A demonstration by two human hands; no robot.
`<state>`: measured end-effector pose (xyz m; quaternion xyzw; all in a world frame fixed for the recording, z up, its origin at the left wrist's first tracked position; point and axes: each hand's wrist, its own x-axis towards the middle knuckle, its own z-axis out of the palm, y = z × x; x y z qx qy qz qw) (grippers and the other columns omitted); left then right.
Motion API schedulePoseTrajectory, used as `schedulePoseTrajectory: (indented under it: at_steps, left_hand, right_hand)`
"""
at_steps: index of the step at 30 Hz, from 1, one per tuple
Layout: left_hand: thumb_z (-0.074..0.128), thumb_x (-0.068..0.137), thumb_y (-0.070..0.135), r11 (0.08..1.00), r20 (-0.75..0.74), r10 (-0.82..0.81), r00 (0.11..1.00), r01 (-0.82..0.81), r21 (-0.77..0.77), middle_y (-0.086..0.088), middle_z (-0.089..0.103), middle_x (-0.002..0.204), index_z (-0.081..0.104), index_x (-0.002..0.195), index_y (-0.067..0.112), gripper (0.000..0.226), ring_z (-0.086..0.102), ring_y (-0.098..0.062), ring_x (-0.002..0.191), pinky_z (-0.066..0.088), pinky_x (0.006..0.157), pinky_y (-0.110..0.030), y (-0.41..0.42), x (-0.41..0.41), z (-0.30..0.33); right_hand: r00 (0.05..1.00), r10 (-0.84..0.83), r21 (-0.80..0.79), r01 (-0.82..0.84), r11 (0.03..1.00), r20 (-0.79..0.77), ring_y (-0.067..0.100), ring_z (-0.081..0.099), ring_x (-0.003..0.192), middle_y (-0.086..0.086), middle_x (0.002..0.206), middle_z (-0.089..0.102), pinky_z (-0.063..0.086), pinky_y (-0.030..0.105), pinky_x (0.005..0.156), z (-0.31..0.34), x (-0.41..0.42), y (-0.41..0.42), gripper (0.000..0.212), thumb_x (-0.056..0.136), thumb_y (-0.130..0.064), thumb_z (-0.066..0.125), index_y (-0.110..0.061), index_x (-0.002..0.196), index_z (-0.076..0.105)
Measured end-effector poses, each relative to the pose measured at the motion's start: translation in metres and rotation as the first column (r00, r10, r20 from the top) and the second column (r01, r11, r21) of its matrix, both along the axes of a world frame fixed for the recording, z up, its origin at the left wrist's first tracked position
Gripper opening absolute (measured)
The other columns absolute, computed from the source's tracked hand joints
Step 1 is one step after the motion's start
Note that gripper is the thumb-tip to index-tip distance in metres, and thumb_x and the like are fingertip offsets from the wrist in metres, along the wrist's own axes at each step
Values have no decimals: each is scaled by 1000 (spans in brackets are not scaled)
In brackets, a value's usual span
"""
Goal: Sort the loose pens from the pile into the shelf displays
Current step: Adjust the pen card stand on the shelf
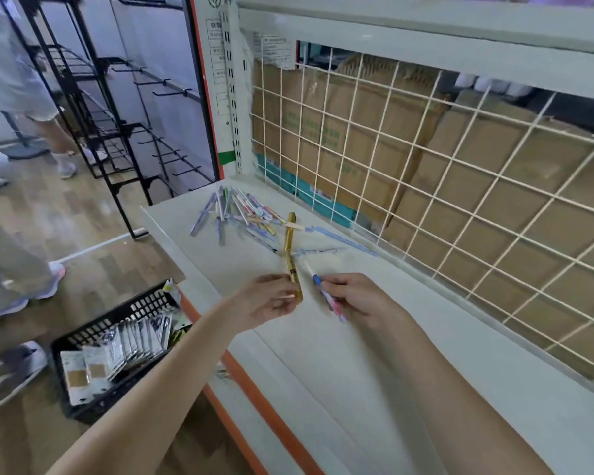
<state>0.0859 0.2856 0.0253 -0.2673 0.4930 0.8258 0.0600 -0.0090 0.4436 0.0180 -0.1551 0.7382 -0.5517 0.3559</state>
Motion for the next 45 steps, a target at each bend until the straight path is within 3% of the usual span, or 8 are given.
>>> schedulePoseTrajectory:
  at_steps: [5, 9, 13, 17, 25, 32, 38, 45]
  left_hand:
    - [55, 85, -11, 994, -118, -39, 992, 27, -109, -11, 67, 71, 47, 118, 11, 41, 67, -19, 61, 55, 54, -26, 8, 4, 6]
    - [60, 80, -15, 941, -249, -113, 962, 23, -337, -10, 65, 78, 39, 118, 18, 55, 65, -13, 60, 54, 55, -23, 15, -4, 19]
    - [64, 76, -15, 872, -312, -234, 921, 57, -486, -7, 62, 83, 33, 129, 26, 74, 64, -12, 65, 55, 58, -26, 27, -19, 33]
    - [61, 85, -4, 854, -338, -391, 856, 200, -481, -8, 67, 87, 39, 123, 27, 54, 65, -13, 62, 55, 57, -26, 56, -32, 46]
    - [54, 92, 9, 748, -357, -649, 672, 478, -461, -4, 73, 81, 42, 119, 16, 30, 68, -18, 62, 58, 61, -28, 144, -49, 39]
    - [56, 91, 8, 539, -342, -841, 418, 608, -583, 5, 74, 84, 44, 116, 17, 29, 69, -14, 74, 51, 61, -22, 234, -36, 38]
    - [59, 89, 9, 539, -373, -842, 389, 602, -589, -5, 73, 91, 50, 116, 12, 29, 69, -12, 75, 53, 61, -18, 299, -2, 46]
    - [57, 89, 7, 547, -429, -837, 340, 539, -641, -8, 66, 90, 55, 106, 33, 31, 65, -11, 70, 54, 57, -19, 402, 21, 61]
  right_hand:
    - [991, -26, -161, 47, 986, 134, 12, 51, 60, 7, 77, 58, 46, 18, 55, 14, 9, 23, 19, 91, -4, 55, -4, 107, 66]
    - [995, 30, -285, -3, 959, 90, 10, 53, 55, 2, 69, 61, 46, 17, 49, 32, 16, 43, 23, 93, 2, 49, -4, 110, 63]
    - [996, -82, -345, 89, 934, 36, 6, 61, 64, -4, 73, 68, 50, 17, 64, 43, 23, 57, 21, 90, 5, 51, -9, 100, 64]
    - [959, -282, -354, 261, 898, -7, 11, 64, 68, 0, 76, 68, 50, 23, 68, 45, 34, 81, 20, 86, 8, 55, -8, 95, 63]
    - [659, -739, -283, 688, 668, -142, 18, 60, 74, 7, 79, 57, 51, 28, 69, 43, 91, 188, 17, 83, 6, 59, -11, 81, 58]
    - [337, -919, -288, 877, 385, -203, 12, 62, 64, 7, 75, 58, 50, 22, 60, 58, 158, 277, 35, 81, 15, 53, -6, 108, 58]
    - [204, -950, -277, 923, 268, -237, 20, 63, 75, 4, 80, 66, 49, 32, 68, 59, 198, 343, 27, 81, 11, 55, -12, 93, 60]
    - [165, -958, -352, 904, 242, -236, 14, 61, 65, 13, 82, 61, 50, 25, 59, 57, 226, 435, 19, 84, 6, 56, -11, 93, 60]
